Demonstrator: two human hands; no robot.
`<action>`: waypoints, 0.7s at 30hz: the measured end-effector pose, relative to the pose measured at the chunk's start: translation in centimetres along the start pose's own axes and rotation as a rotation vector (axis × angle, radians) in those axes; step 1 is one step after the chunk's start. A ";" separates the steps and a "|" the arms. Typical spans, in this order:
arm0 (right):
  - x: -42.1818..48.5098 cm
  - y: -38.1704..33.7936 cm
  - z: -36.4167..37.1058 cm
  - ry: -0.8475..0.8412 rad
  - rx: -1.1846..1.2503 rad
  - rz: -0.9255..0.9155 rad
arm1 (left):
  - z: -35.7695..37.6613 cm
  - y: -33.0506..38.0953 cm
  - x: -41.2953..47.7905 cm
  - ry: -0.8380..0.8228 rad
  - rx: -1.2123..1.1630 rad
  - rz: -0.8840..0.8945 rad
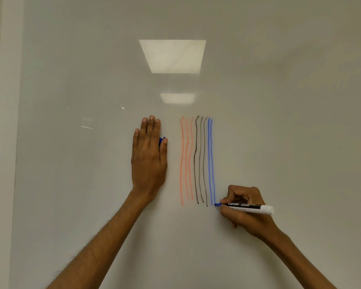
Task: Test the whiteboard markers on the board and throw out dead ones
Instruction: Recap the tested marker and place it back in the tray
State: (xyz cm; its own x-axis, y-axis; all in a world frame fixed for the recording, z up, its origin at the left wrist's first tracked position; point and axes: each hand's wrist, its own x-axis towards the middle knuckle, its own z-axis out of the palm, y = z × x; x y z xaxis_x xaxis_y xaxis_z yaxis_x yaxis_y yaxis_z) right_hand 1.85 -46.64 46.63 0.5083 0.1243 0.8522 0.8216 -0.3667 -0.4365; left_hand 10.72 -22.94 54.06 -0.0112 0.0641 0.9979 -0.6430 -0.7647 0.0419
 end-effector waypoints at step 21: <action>11.5 -5.6 -0.5 0.379 0.198 -0.111 | 0.0 0.0 0.0 -0.003 -0.001 -0.002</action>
State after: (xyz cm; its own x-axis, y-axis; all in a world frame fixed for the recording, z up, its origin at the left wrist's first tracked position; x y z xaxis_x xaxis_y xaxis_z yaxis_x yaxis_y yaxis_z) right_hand 2.95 -43.58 59.04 0.3139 -0.2075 0.9265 0.9182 -0.1822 -0.3519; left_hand 10.68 -22.93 54.03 -0.0081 0.0636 0.9979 -0.6438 -0.7640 0.0435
